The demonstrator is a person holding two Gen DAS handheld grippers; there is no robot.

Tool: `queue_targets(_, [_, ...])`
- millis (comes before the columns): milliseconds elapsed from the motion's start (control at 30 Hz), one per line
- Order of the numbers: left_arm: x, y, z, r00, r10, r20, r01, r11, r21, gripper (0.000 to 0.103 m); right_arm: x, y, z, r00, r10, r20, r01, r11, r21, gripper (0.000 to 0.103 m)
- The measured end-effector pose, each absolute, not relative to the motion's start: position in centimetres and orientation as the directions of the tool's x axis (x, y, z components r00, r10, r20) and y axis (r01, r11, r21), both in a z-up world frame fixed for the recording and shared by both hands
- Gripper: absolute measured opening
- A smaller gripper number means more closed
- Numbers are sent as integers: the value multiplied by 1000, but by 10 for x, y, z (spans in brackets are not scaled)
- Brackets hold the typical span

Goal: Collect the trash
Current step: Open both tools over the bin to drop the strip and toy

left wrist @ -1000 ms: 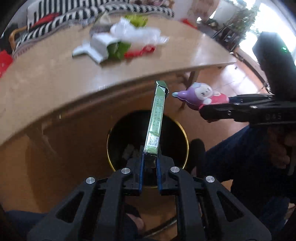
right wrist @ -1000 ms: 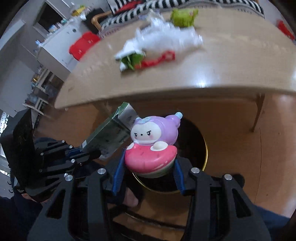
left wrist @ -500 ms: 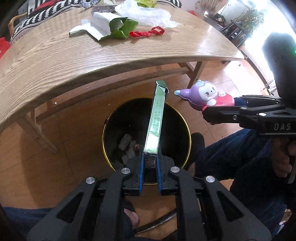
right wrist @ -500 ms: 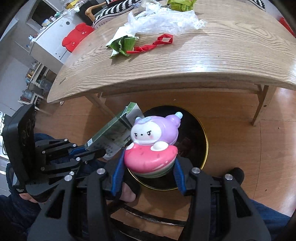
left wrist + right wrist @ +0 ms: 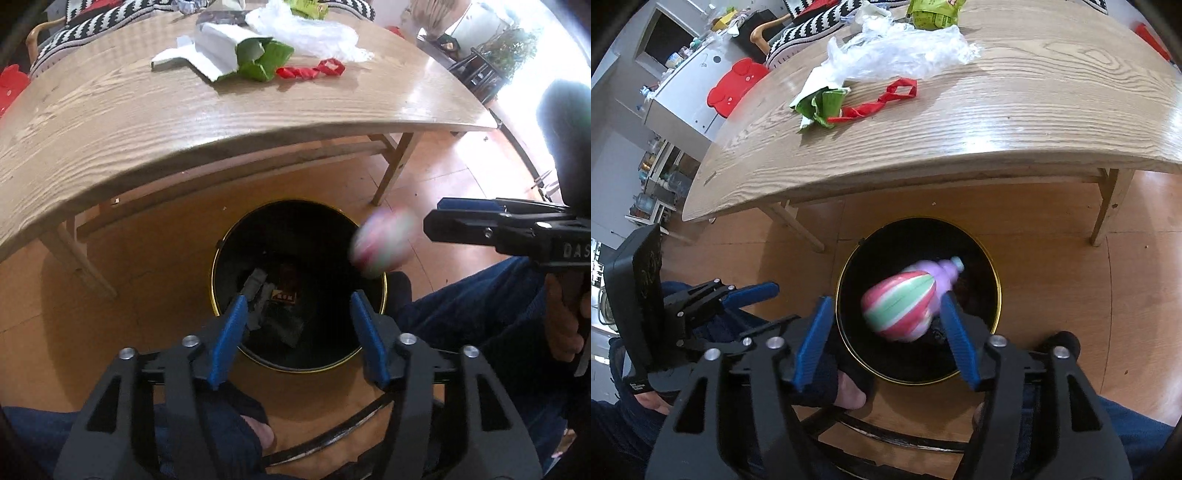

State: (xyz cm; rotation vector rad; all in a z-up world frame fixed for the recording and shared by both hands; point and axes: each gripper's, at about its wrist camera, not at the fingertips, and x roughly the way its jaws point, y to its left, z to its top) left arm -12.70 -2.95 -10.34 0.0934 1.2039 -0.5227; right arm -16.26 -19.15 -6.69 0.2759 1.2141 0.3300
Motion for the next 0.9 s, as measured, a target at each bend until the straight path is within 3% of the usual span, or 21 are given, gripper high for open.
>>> queue_targets(367, [-127,-28,-100,272,-341,-900,414,886,-211,66,-164,-192,-59,340,396,-853,-116,918,380,72])
queue_targets(567, [-122,-23,-74,339,-370,-865,407,887,-220,69,-149,-196,-25,421,406,-811,-158,913,375,73])
queue_targets(767, [-80,-21,-29,407,-388,-827,388,893,-228,85,-96,-201,23,528,382,-759,-214,924,316,86])
queue_targets(900, [-37,-29,-16,430,-345,-835,356,914,-195,85,-42,-204,28,525,398,-752,-217,917,335,91])
